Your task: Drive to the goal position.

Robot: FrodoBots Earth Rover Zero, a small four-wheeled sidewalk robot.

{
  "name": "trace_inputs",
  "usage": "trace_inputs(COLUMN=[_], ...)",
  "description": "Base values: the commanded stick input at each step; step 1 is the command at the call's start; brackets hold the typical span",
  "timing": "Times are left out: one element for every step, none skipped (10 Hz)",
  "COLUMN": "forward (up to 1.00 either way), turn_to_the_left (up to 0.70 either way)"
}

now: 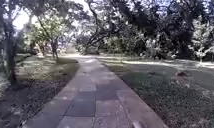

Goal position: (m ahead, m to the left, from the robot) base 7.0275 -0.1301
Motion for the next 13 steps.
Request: trace_inputs(forward=[0.5,0.5,0.5,0.5,0.5,0.5,0.5,0.5,0.5,0.5,0.5,0.5,0.5], turn_to_the_left=[0.0,0.0,0.0,0.0,0.0,0.0,0.0,0.0,0.0,0.0,0.0,0.0,0.0])
